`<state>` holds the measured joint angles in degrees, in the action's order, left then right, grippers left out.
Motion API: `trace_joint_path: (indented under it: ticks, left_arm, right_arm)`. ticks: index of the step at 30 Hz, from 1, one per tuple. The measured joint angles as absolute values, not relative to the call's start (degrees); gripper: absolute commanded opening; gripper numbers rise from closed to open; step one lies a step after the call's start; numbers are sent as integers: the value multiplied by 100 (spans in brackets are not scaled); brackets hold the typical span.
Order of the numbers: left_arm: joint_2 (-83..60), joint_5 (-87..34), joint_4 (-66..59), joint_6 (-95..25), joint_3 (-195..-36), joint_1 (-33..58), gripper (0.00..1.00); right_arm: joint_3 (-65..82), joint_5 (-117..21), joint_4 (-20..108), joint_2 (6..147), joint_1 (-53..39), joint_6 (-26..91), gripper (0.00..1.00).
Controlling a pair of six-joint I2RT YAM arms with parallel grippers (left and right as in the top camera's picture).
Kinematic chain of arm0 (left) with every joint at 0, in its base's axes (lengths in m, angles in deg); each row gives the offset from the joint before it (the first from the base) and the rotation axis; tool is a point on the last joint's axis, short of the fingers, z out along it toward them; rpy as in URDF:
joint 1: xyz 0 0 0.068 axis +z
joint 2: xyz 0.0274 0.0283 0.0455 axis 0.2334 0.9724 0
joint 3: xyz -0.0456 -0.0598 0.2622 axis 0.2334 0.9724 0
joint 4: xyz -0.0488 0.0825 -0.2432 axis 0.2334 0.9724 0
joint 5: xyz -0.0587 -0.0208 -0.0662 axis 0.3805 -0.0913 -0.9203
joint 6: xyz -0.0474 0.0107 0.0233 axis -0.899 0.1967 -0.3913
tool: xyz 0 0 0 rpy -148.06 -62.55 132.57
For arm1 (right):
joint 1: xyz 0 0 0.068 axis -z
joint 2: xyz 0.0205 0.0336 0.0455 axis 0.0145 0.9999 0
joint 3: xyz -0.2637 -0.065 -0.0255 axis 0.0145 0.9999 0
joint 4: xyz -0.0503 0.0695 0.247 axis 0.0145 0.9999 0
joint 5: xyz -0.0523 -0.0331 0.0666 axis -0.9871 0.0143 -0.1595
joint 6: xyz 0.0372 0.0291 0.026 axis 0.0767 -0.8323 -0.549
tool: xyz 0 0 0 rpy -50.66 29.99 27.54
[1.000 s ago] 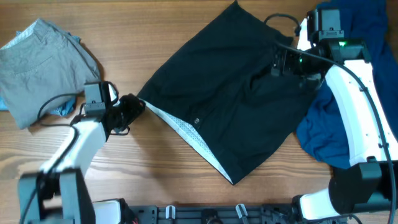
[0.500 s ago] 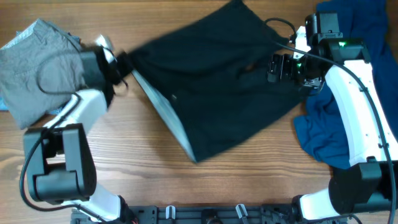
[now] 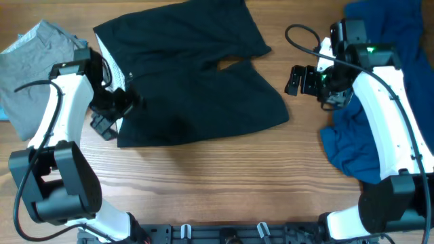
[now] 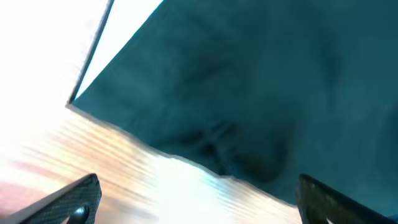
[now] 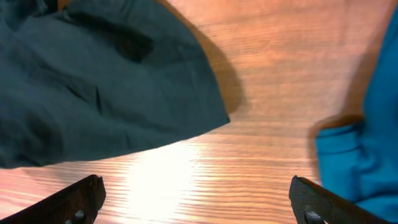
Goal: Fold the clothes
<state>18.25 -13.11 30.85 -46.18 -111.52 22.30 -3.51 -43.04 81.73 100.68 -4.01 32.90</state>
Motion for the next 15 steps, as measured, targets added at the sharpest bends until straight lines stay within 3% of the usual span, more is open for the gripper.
trace_joint_path:
  ticks: [5, 10, 15]
  left_arm:
    - [1825, -1199, 3651, -4611, -10890, 2230, 99]
    - [1812, -1160, 2346, -5154, -9366, 2230, 92]
    - [1818, -762, 1494, -5652, -9139, 2230, 84]
  right_arm:
    - [689, -3795, 7727, 10079, -403, 2704, 100]
    - [1769, -3397, 6769, 10090, -405, 2204, 100]
    - [1929, -3237, 6540, 10092, -405, 2134, 100]
